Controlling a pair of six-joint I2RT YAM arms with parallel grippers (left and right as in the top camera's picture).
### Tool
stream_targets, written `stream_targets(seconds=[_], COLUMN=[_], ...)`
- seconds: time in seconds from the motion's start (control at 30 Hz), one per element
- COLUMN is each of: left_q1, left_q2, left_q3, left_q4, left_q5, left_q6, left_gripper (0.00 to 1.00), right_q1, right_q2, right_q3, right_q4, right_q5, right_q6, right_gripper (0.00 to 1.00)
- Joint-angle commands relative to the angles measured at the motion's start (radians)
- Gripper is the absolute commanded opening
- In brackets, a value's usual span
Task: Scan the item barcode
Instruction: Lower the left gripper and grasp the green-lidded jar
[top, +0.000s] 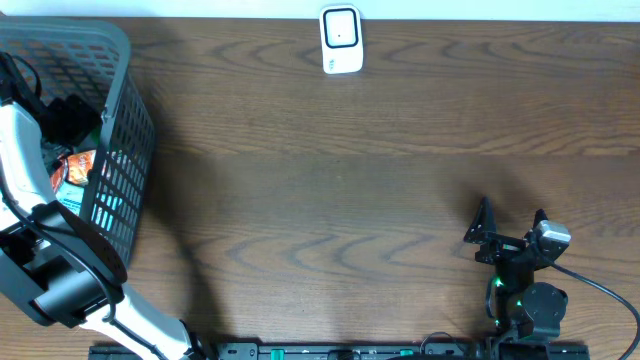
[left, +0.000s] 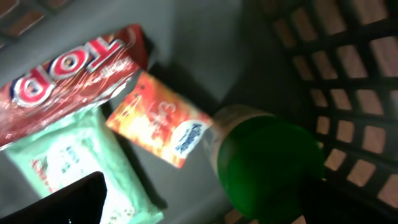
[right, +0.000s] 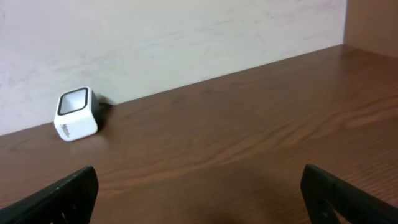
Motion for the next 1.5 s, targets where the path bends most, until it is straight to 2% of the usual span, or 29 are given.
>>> stream_targets(seconds=[0.0,0.3,0.77,0.83,1.0,1.07,1.47], left_q1=[-0.004,-0.029,-0.072,-0.071,-0.069,-0.069,-0.029], left_q2=[0.005,0.047,0.268,0.272,0.261,0.259,0.196], left_q3=[-0.006,-0.006,-0.006,-0.006,0.003,0.015,0.275], left_q4=[0.023,0.077,0.082,0.075,0.043,0.016,-0.237], left_q5=[0.06,0.077,0.076,0.067,0.061,0.061,0.042], left_q6=[0.032,0.032,0.032,0.033,0.051,0.052,0.074], left_gripper=[0.98,0.98,0.98,0.92,0.61,0.53,0.49], right_q1=[-0.005,-0.005,-0.005,-0.005,-0.005,-0.005,-0.005], right_q2=[0.002,0.002,0.002,0.002,0.002,0.002,0.002], right_q3=[-0.001,-0.001,-0.001,-0.001,-0.001,-0.001,-0.001], right_q4=[-0.004,-0.004,-0.004,-0.004,-0.004,-0.004,-0.004], right_q5=[0.006,0.006,0.006,0.006,0.006,0.006,0.006], right_q6=[0.008,0.008,0.008,0.008,0.008,0.008,0.008], right_gripper=[0.99,0.99,0.99,0.99,0.99,0.99,0.99])
